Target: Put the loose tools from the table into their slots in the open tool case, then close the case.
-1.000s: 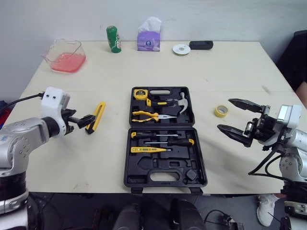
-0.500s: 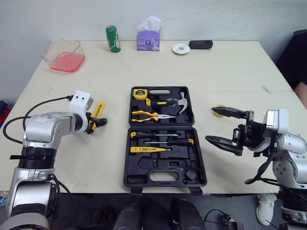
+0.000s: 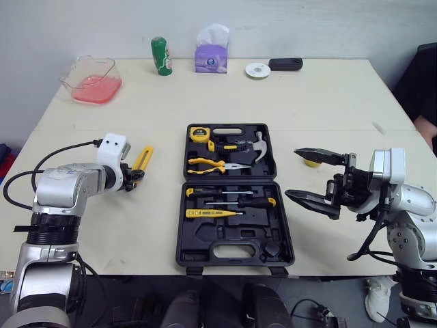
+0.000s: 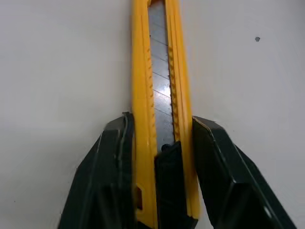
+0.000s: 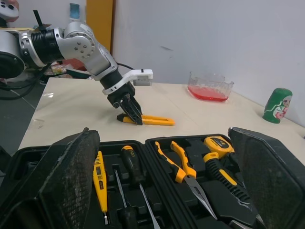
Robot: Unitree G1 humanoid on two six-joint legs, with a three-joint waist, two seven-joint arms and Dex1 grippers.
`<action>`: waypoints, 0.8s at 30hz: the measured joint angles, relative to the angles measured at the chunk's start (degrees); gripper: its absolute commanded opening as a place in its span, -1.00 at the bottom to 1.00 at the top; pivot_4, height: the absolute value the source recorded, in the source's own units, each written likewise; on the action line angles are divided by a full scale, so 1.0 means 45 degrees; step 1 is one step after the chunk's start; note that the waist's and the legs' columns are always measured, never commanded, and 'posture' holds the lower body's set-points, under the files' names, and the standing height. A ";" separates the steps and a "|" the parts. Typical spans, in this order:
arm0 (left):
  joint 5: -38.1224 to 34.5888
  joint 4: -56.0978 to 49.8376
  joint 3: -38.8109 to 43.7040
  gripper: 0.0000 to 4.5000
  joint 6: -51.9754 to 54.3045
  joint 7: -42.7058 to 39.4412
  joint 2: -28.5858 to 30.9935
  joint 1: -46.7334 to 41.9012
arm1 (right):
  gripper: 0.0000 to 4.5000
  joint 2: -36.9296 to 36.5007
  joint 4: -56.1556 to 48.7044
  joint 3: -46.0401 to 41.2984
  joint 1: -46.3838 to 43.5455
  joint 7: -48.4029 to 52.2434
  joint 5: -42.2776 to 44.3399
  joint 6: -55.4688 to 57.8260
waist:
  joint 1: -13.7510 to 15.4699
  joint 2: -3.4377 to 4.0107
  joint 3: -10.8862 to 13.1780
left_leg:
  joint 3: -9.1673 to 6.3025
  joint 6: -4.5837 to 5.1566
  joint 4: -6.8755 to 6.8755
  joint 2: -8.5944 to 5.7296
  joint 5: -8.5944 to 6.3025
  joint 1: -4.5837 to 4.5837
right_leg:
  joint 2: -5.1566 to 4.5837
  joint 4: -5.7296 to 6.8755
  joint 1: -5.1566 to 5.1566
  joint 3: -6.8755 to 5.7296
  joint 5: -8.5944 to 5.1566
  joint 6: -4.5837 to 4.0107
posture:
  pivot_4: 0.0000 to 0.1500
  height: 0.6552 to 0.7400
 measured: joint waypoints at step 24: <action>-0.1429 -0.5080 0.0917 -0.45 -0.7634 -0.6698 0.1622 0.3087 | 1.00 -0.1624 0.0232 -0.1471 0.2314 0.0920 -0.0786 -0.0923 | 0.0242 -0.0056 0.0034 | -0.0010 0.0000 -0.0007 0.0004 0.0005 -0.0022 | -0.0026 -0.0029 -0.0002 -0.0003 0.0001 0.0001 | 1.00 1.00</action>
